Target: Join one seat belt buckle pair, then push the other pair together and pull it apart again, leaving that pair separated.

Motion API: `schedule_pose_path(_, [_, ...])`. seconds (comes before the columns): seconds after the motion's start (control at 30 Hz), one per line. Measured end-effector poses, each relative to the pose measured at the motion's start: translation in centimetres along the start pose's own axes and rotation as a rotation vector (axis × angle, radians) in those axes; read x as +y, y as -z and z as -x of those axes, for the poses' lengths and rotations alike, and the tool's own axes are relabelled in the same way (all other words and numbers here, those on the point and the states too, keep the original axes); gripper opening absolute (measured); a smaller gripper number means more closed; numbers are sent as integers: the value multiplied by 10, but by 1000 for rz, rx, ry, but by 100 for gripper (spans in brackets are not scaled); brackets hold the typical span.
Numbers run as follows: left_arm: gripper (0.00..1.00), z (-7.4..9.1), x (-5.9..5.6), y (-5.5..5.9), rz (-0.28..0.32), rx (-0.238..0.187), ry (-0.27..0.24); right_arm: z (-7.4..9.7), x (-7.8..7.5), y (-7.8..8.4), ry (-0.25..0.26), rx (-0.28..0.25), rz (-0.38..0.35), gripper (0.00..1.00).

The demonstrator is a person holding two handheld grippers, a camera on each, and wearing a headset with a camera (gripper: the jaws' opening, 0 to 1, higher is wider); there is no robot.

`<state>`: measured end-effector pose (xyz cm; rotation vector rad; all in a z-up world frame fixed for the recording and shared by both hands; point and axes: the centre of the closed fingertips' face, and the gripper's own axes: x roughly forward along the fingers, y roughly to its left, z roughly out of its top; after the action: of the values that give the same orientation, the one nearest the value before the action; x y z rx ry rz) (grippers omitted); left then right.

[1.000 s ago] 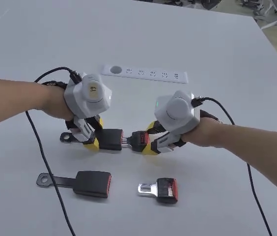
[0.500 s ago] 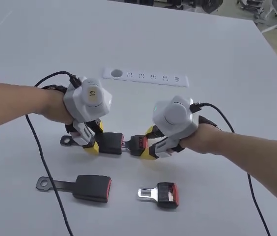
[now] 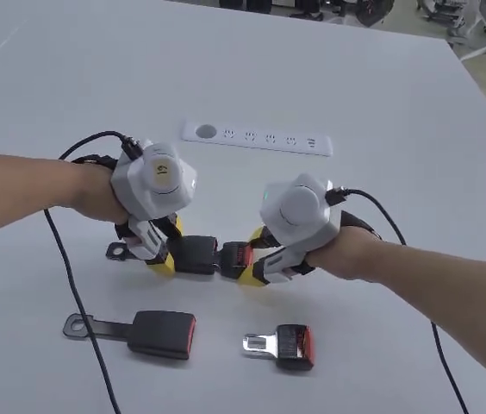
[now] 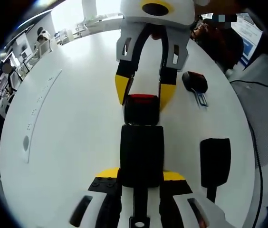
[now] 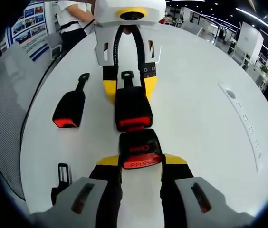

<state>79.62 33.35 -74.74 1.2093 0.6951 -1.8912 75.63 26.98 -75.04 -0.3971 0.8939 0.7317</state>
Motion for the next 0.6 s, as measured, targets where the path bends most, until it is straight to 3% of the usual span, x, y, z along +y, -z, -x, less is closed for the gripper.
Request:
schedule_pose_path(0.03, [29, 2, 0, 4, 1, 19, -1, 0, 5, 1, -19, 14, -8, 28])
schedule_pose_path(0.1, [29, 1, 0, 2, 2, -5, -2, 1, 7, -2, 1, 6, 1, 28])
schedule_pose_path(0.6, [30, 0, -1, 0, -7, 18, -3, 2, 2, 0, 1, 4, 16, 28])
